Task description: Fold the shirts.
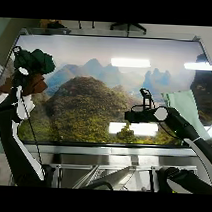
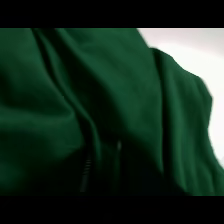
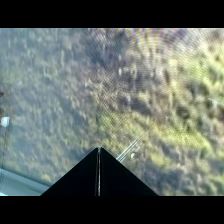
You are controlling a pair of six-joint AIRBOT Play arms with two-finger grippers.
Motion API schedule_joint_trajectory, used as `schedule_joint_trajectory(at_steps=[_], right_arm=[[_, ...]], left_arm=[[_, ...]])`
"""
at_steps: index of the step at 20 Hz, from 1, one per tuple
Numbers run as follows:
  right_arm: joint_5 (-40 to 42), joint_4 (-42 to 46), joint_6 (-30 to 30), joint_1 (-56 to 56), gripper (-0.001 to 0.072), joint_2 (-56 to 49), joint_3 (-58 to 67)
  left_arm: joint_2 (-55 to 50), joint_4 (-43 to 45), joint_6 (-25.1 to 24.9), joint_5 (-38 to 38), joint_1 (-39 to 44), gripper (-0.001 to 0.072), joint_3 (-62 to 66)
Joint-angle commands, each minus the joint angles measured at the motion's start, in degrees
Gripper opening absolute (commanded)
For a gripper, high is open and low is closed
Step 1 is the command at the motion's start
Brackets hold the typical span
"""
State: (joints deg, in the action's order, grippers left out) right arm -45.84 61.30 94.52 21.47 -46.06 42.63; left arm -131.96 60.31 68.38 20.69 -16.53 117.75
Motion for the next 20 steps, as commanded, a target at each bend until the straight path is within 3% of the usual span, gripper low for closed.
schedule_joint_trajectory(at_steps=[1, 4, 10, 15, 20], right_arm=[[0.0, 0.0, 0.0, 0.0, 0.0018, 0.0, 0.0], [0.0, 0.0, 0.0, 0.0, 0.0018, 0.0, 0.0], [0.0, 0.0, 0.0, 0.0, 0.0018, 0.0, 0.0], [0.0, 0.0, 0.0, 0.0, 0.0018, 0.0, 0.0], [0.0, 0.0, 0.0, 0.0, 0.0018, 0.0, 0.0]], left_arm=[[-1.0, 3.4, 0.0, 6.7, -1.1, 0.0008, 0.2], [0.7, 4.5, 4.0, 13.0, -2.2, 0.0004, 0.3], [14.1, 3.6, 3.8, 20.2, -1.4, 0.0004, 0.2], [25.6, -11.3, -5.1, 20.4, 2.2, 0.0004, 0.2], [34.3, -22.1, -6.4, 34.6, 9.3, 0.0004, 0.2]])
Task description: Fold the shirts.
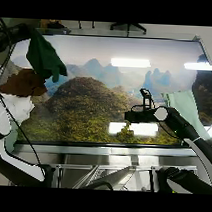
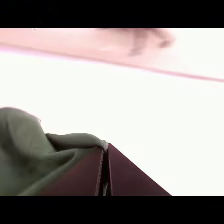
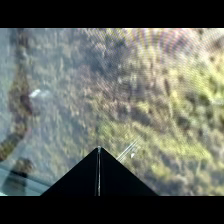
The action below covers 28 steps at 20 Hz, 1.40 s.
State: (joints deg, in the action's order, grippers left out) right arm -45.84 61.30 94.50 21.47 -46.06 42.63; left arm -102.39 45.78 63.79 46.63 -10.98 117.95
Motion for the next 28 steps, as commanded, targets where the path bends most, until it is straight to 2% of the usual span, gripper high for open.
schedule_joint_trajectory(at_steps=[1, 4, 7, 10, 11, 12, 13, 15, 18, 19, 21, 23, 25, 28], right_arm=[[0.0, 0.0, 0.0, 0.0, 0.0018, 0.0, 0.0], [0.0, 0.0, 0.0, 0.0, 0.0018, 0.0, 0.0], [0.0, 0.0, 0.0, 0.0, 0.0018, 0.0, 0.0], [0.0, 0.0, 0.0, 0.0, 0.0018, 0.0, 0.0], [0.0, 0.0, 0.0, 0.0, 0.0018, 0.0, 0.0], [0.0, 0.0, 0.0, 0.0, 0.0018, 0.0, 0.0], [0.0, 0.0, 0.0, 0.0, 0.0018, 0.0, 0.0], [0.0, 0.0, 0.0, 0.0, 0.0018, 0.0, 0.0], [0.0, 0.0, 0.0, 0.0, 0.0018, 0.0, 0.0], [0.0, 0.0, 0.0, 0.0, 0.0018, 0.0, 0.0], [0.0, 0.0, 0.0, 0.0, 0.0018, 0.0, 0.0], [0.0, 0.0, 0.0, 0.0, 0.0018, 0.0, 0.0], [0.0, 0.0, 0.0, 0.0, 0.0018, 0.0, 0.0], [0.2, 0.0, 0.0, 0.0, 0.0018, 0.0, 0.0]], left_arm=[[5.9, -8.2, -1.8, 12.7, 5.5, 0.0004, 0.0], [9.4, -8.0, 0.1, 20.8, 11.3, 0.0005, -5.2], [10.0, -7.8, 4.5, 26.4, 16.9, 0.0005, -12.7], [9.9, -7.8, 4.9, 26.7, 22.3, 0.0012, -21.9], [9.7, -7.9, 4.9, 25.9, 23.7, 0.0104, -24.4], [9.4, -7.9, 7.0, 25.3, 24.5, 0.0459, -25.4], [9.0, -7.9, 11.0, 25.4, 24.6, 0.0671, -25.6], [9.0, -7.9, 14.0, 28.2, 23.6, 0.0674, -23.6], [9.8, -6.2, 20.5, 37.1, 19.3, 0.0655, -19.6], [11.1, -2.2, 23.0, 39.2, 18.4, 0.0655, -20.3], [15.4, 11.2, 27.1, 40.5, 17.8, 0.0655, -25.0], [20.3, 23.0, 27.8, 39.5, 18.4, 0.0655, -32.3], [23.7, 29.8, 27.6, 35.6, 18.6, 0.0655, -40.3], [24.2, 32.0, 25.2, 25.9, 16.3, 0.0655, -49.3]])
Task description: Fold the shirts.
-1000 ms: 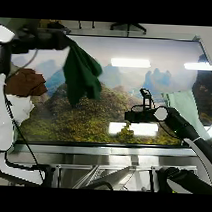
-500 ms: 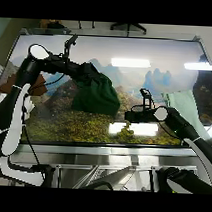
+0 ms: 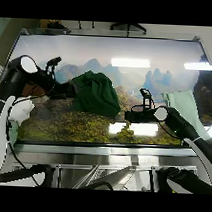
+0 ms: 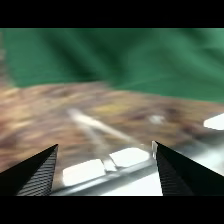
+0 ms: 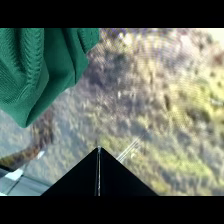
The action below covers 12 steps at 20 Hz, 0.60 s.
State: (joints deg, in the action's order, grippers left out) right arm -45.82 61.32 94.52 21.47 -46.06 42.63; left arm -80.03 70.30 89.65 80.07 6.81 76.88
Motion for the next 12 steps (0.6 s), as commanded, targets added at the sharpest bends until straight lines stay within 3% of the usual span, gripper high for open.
schedule_joint_trajectory(at_steps=[1, 3, 7, 8, 9, 10, 12], right_arm=[[0.5, 0.0, 0.0, 0.0, 0.0018, 0.0, 0.0], [2.2, 0.0, 0.0, 0.0, 0.0018, -0.3, 0.0], [5.7, 0.2, -0.2, 0.0, 0.0037, -2.1, 0.0], [6.2, 0.2, -0.2, -0.1, 0.0239, -3.0, 0.0], [7.5, 0.2, -0.2, -0.1, 0.051, -4.3, 0.0], [8.8, -0.1, -0.2, -0.1, 0.0552, -5.5, 0.0], [11.8, -1.9, -0.2, -0.1, 0.0552, -8.6, 0.0]], left_arm=[[0.9, 7.5, -1.5, -10.9, -2.7, 0.0655, -10.2], [-3.0, 5.7, -3.8, -14.4, -5.0, 0.0655, -11.1], [-11.8, -14.8, -16.0, -18.4, -8.7, 0.0655, -10.9], [-14.2, -18.1, -18.3, -19.2, -8.7, 0.0655, -9.9], [-16.4, -20.0, -19.6, -19.2, -8.7, 0.0655, -8.5], [-18.6, -21.6, -20.3, -18.7, -8.5, 0.0655, -6.7], [-22.5, -22.5, -20.4, -17.1, -7.5, 0.0655, -2.3]])
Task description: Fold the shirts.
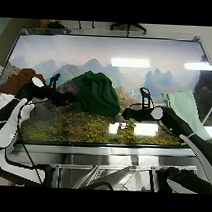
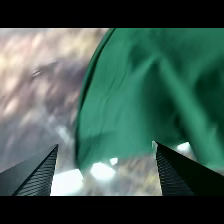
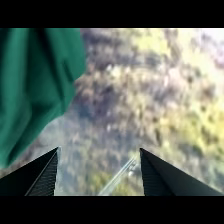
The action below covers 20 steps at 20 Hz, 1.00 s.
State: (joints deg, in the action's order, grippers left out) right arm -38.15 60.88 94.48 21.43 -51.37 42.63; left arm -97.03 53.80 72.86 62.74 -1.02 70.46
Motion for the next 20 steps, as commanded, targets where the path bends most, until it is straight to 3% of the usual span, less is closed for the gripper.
schedule_joint_trajectory(at_steps=[1, 4, 6, 7, 8, 9, 11, 12, 13, 14, 16, 17, 18, 20], right_arm=[[5.8, -2.0, -0.2, 0.0, 0.0552, -5.2, 0.2], [8.6, -2.6, -2.6, 0.1, 0.0552, -10.2, 2.6], [9.1, -8.7, -9.4, 0.1, 0.0552, -14.3, 5.5], [8.9, -14.2, -14.4, 0.1, 0.0552, -16.7, 7.3], [8.1, -19.3, -19.0, 0.1, 0.0552, -18.3, 9.0], [7.0, -24.1, -23.4, 0.1, 0.0552, -19.5, 10.5], [5.0, -30.9, -29.9, 0.1, 0.055, -20.7, 12.9], [4.7, -31.6, -30.7, 0.1, 0.05, -21.1, 13.6], [4.6, -31.6, -31.1, 0.1, 0.0325, -21.5, 13.9], [4.3, -31.6, -31.6, 0.1, 0.0233, -21.9, 13.9], [2.7, -33.7, -33.0, 0.1, 0.0223, -22.7, 13.9], [1.7, -36.4, -35.8, 0.1, 0.0171, -22.9, 13.9], [0.3, -39.6, -40.2, 0.1, 0.0015, -22.8, 14.0], [-3.1, -42.0, -44.0, -0.5, 0.0015, -21.3, 14.7]], left_arm=[[-7.0, -5.9, -3.7, 1.3, 1.0, 0.0655, 6.4], [-10.0, -5.9, -3.9, 2.6, 3.8, 0.0646, 12.0], [-10.9, -5.8, -4.5, 2.7, 5.1, 0.0422, 14.8], [-11.3, -5.8, -4.5, 3.0, 5.2, 0.0404, 15.9], [-11.6, -5.8, -4.5, 3.6, 5.2, 0.0299, 17.1], [-11.7, -5.8, -4.6, 4.7, 5.2, 0.0008, 18.0], [-11.6, -5.9, -4.9, 6.9, 4.4, 0.0008, 19.7], [-11.6, -5.9, -4.8, 8.2, 3.9, 0.0008, 20.6], [-11.6, -6.0, -4.7, 9.5, 3.4, 0.0008, 21.6], [-11.6, -6.0, -4.2, 10.8, 3.1, 0.0008, 22.5], [-11.0, -7.1, -3.8, 13.5, 2.4, 0.0007, 24.3], [-10.1, -8.5, -3.8, 14.0, 2.2, 0.0007, 24.7], [-8.7, -9.6, -3.7, 13.9, 1.9, 0.0007, 24.7], [-4.6, -10.3, -3.1, 14.0, 0.9, 0.0006, 24.7]])
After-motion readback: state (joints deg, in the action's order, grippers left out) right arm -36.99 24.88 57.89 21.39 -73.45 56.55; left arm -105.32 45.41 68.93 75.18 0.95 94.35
